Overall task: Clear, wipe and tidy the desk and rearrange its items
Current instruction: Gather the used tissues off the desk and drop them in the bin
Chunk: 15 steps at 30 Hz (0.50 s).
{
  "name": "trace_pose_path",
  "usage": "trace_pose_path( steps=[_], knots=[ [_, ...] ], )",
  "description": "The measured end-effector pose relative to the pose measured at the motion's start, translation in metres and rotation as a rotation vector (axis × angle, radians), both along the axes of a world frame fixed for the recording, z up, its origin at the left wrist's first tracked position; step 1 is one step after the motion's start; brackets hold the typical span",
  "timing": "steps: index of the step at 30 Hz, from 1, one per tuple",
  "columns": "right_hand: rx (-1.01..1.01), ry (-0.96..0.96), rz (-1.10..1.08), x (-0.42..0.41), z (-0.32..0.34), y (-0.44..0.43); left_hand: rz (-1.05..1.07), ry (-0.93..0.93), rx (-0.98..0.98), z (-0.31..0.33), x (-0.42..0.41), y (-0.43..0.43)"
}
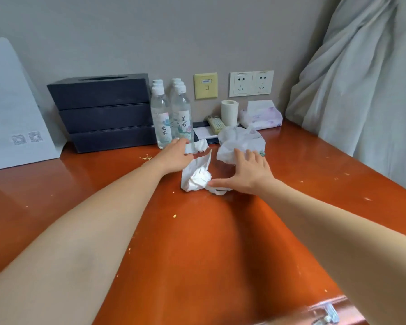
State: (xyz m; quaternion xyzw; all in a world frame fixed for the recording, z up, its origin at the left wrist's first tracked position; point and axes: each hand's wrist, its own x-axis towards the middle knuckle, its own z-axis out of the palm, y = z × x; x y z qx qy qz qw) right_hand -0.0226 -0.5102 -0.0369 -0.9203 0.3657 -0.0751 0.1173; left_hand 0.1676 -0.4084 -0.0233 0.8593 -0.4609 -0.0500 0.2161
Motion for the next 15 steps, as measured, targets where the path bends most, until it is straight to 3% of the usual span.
trace_pose_path(
  steps=[8, 12, 15],
  knots=[
    [0.028, 0.133, 0.064, 0.033, 0.001, -0.021, -0.142, 0.004, 0.373, -0.018, 0.045, -0.037],
    [-0.003, 0.048, 0.095, 0.029, 0.003, -0.034, -0.17, -0.062, 0.266, -0.018, 0.047, -0.025],
    [-0.016, 0.0, 0.11, 0.017, 0.007, -0.029, -0.169, 0.008, 0.13, -0.011, 0.037, -0.009]
  ],
)
